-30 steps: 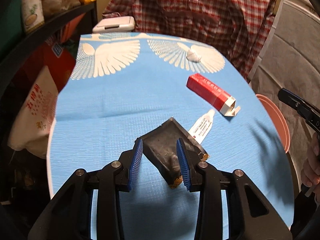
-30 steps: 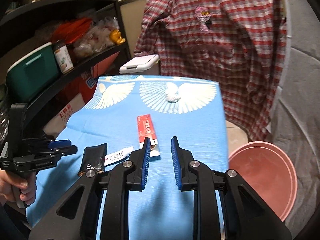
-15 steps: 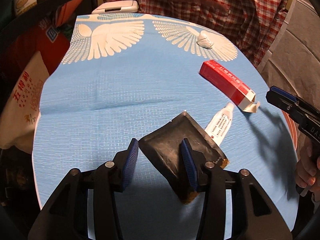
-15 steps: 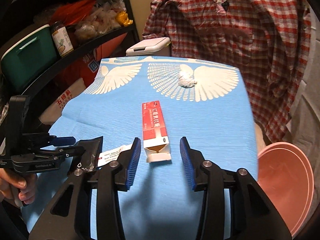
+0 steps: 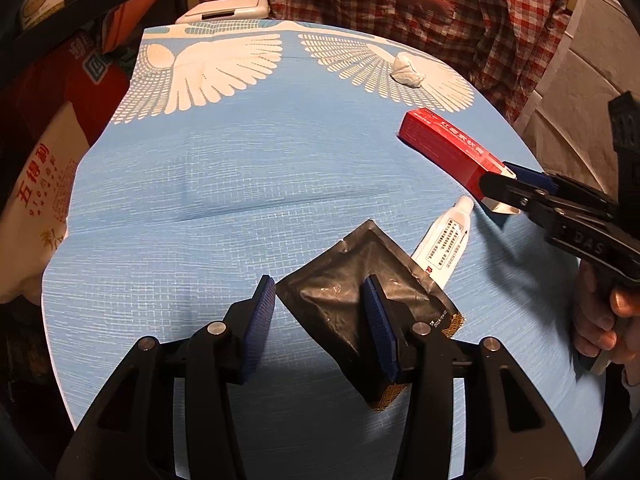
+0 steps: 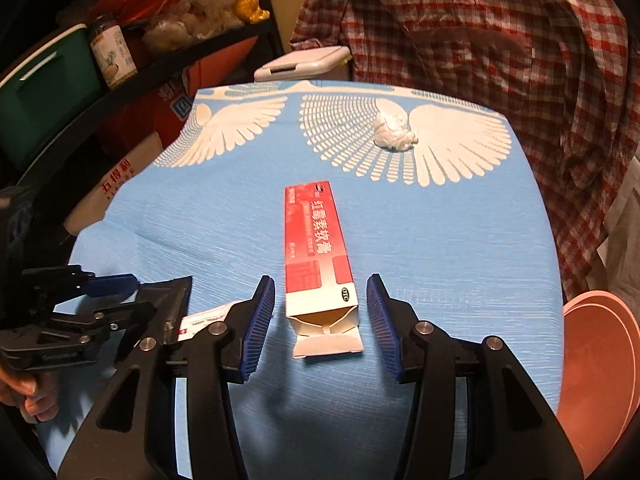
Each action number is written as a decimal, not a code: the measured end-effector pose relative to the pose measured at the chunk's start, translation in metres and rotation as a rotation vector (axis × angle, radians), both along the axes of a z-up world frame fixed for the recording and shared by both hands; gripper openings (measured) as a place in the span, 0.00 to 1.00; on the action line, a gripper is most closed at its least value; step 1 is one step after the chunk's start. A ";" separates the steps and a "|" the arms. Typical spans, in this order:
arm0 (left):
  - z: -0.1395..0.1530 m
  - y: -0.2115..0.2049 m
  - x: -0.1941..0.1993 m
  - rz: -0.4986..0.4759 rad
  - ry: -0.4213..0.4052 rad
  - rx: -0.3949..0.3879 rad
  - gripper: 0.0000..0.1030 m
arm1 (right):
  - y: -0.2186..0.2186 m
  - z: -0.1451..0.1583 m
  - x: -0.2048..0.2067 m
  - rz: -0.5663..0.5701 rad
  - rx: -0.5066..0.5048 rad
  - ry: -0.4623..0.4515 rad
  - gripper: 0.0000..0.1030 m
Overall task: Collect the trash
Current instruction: 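Lift the black packet with the left tool while the right tool closes on the red ointment box, then carry the black packet with the left tool while the right tool carries the red box to the bin, then open both tools over the pink bin to drop the packet and red box, then move the left tool to the white ointment tube while the right tool approaches the tissue ball, then close the left tool on the white ointment tube and lift it, then close the right tool on the white tissue ball while the left tool holds the tube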
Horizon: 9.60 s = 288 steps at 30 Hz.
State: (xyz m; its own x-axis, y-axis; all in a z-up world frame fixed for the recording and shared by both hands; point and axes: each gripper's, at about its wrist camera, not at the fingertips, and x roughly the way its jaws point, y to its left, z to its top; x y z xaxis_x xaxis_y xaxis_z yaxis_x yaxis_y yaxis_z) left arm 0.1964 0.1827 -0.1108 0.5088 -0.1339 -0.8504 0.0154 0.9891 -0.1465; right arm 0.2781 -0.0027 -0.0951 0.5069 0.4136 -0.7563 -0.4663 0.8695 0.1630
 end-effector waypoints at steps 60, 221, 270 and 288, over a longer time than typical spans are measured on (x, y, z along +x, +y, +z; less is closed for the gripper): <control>0.014 -0.018 0.005 0.288 0.039 0.021 0.80 | -0.045 0.058 -0.058 -0.004 0.033 -0.098 0.34; 0.049 -0.086 0.006 -0.050 -0.112 0.063 0.37 | -0.184 0.131 -0.105 -0.329 0.116 -0.242 0.18; 0.008 -0.010 0.040 0.088 0.001 -0.043 0.04 | 0.037 0.007 0.182 -0.202 -0.114 -0.009 0.46; 0.028 -0.007 0.033 0.122 -0.036 -0.048 0.04 | -0.006 0.064 0.100 -0.139 -0.067 -0.067 0.14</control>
